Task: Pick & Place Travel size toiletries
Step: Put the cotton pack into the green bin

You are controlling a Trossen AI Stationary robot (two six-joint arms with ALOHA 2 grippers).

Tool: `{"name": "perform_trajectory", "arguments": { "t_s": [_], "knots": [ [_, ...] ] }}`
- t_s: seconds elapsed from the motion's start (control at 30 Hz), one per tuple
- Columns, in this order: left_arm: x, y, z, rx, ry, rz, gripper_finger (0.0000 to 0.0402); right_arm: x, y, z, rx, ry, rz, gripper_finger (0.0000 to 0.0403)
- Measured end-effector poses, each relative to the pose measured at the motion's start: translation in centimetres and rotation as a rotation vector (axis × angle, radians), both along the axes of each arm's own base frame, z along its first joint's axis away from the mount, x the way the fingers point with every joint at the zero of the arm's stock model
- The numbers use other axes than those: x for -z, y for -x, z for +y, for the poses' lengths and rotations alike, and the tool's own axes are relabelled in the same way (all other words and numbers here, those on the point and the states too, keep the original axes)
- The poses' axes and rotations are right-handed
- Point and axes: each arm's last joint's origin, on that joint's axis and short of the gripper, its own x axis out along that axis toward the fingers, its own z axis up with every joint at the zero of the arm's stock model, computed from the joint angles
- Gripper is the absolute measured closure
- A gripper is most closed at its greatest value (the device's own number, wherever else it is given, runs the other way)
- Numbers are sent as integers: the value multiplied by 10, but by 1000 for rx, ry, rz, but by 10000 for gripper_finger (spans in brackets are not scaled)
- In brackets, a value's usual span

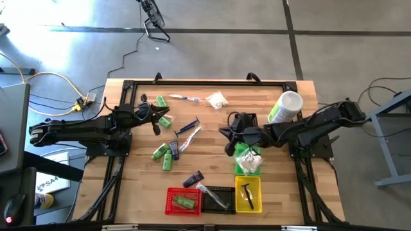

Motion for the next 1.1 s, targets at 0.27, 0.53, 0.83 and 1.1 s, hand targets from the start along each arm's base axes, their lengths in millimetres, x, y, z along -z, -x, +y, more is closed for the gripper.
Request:
{"name": "perform_trajectory", "arguments": {
  "t_s": [0.27,0.53,0.83,1.1],
  "knots": [
    [0,0,0,0,0,0,371,-3,-35,-7,41,39,166,399],
    [0,0,0,0,0,0,371,4,-74,-24,100,64,376,399],
    [0,0,0,0,0,0,371,13,-94,-52,174,33,512,399],
    [0,0,0,0,0,0,371,14,-94,-73,146,-51,522,399]
  ]
}}
